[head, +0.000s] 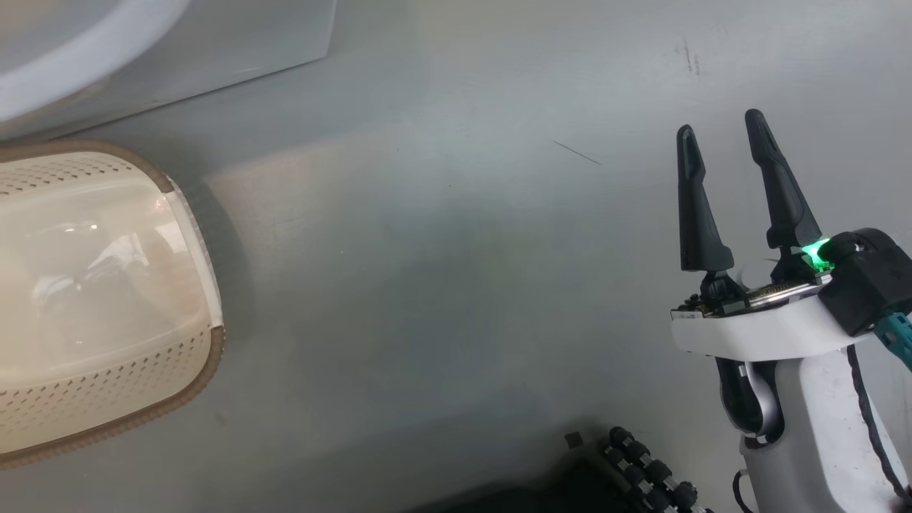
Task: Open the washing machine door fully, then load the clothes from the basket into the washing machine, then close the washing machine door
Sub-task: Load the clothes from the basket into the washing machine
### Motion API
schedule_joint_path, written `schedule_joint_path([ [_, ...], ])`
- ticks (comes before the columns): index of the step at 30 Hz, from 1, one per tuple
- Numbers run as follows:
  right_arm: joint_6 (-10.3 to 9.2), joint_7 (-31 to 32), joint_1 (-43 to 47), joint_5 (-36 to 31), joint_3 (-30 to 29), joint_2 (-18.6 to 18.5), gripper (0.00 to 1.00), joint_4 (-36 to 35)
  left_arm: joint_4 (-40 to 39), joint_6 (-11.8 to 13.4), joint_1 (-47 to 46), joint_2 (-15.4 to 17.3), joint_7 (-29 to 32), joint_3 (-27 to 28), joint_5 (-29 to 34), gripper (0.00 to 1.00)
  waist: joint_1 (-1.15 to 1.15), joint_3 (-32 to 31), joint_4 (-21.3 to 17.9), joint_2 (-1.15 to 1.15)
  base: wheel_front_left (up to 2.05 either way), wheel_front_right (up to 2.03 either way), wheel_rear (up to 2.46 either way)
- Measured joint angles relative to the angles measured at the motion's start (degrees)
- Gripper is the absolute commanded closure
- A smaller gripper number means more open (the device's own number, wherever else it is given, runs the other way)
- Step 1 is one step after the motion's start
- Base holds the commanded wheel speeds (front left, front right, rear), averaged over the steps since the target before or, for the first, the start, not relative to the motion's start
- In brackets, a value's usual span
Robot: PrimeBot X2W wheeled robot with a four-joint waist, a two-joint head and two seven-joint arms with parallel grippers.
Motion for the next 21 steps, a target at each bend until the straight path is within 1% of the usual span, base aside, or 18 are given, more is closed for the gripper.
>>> schedule_joint_path([
  [1,-0.05,0.0,0.0,0.0,-0.2,0.0,0.00,0.0,0.5,0.0,0.3,-0.3,0.0,0.0,-0.5,0.80,0.00,-0.1,0.2,0.00,0.00,0.00,0.00],
  [2,-0.05,0.0,0.0,0.0,-0.2,0.0,0.00,0.1,0.9,0.0,0.6,-0.5,0.0,0.1,-0.6,0.06,0.00,-0.2,0.4,0.00,0.00,0.00,0.00],
  [3,-0.05,0.0,0.0,0.0,-0.2,0.0,0.00,0.3,1.3,0.0,0.8,-0.5,0.0,0.1,-0.9,0.00,0.00,-0.4,0.6,0.00,0.00,0.00,0.00],
  [7,-0.05,0.0,0.0,0.0,-0.2,0.0,0.00,0.4,2.5,-0.1,1.2,-0.6,-0.1,0.3,-1.1,0.00,0.00,-1.1,1.4,0.00,0.00,0.00,0.00],
  [14,-0.05,0.0,0.0,-0.1,-0.6,0.0,0.00,0.5,4.1,-0.9,2.9,-1.6,-2.8,-0.2,-1.1,0.00,0.00,-2.5,2.9,0.00,0.00,0.00,0.00],
  [21,-0.05,0.0,0.0,-0.2,-1.0,0.0,0.00,1.3,4.5,-1.3,6.2,-2.4,-8.0,-0.3,-1.0,0.00,0.00,-4.3,4.4,0.00,0.00,0.00,0.00],
])
